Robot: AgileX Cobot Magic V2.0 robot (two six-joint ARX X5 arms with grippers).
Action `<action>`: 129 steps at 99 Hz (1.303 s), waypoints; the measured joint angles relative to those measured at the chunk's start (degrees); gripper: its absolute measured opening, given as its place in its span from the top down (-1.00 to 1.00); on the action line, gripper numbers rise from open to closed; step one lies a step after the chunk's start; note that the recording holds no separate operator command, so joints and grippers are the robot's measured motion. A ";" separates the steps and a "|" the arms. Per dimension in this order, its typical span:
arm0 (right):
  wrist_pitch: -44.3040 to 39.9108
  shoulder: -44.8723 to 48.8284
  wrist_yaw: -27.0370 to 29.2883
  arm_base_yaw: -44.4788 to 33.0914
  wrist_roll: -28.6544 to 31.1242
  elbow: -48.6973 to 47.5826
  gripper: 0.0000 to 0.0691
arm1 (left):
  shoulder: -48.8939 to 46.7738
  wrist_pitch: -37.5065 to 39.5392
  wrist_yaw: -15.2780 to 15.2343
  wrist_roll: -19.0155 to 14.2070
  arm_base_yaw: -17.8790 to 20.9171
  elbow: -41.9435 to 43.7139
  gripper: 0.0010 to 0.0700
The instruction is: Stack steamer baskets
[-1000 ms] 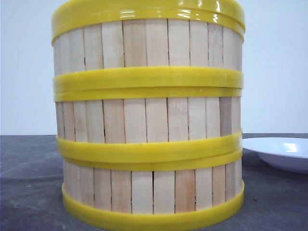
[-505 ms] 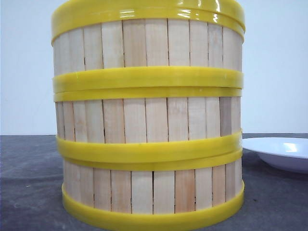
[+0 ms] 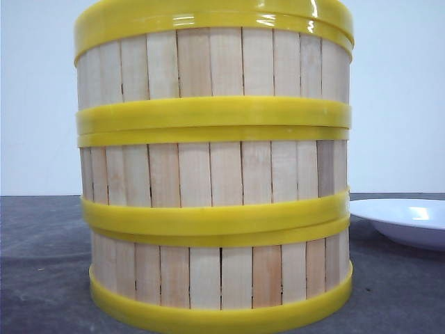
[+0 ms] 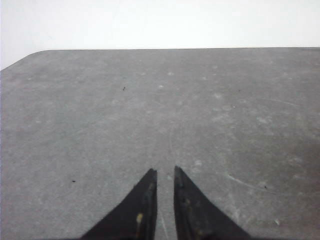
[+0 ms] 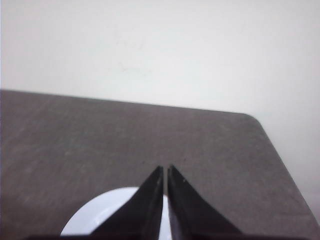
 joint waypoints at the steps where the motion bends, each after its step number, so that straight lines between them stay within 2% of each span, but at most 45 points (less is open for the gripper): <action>1: 0.61 -0.07 -0.48 -0.63 0.00 -0.57 0.97 | 0.00 0.00 0.00 0.00 0.00 0.00 0.93; 11: 5.29 -1.64 -4.11 -4.50 0.02 -6.58 0.97 | 0.00 0.00 -0.02 0.00 0.00 -0.02 0.93; 34: 11.63 -9.97 -4.31 -8.02 0.09 -20.37 0.97 | 0.00 0.00 -0.02 0.00 0.00 -0.02 0.93; 62: 12.57 -21.27 -4.35 -9.62 0.59 -33.62 0.97 | 0.00 0.00 -0.02 0.00 0.00 -0.02 0.93; 81: 13.25 -26.53 -5.81 -9.62 1.16 -38.84 0.97 | 0.00 0.02 -0.02 0.00 0.00 -0.02 0.93; 129: 13.90 -26.47 -6.01 -9.62 1.11 -41.86 0.97 | 0.00 0.02 -0.02 0.00 0.00 -0.02 0.93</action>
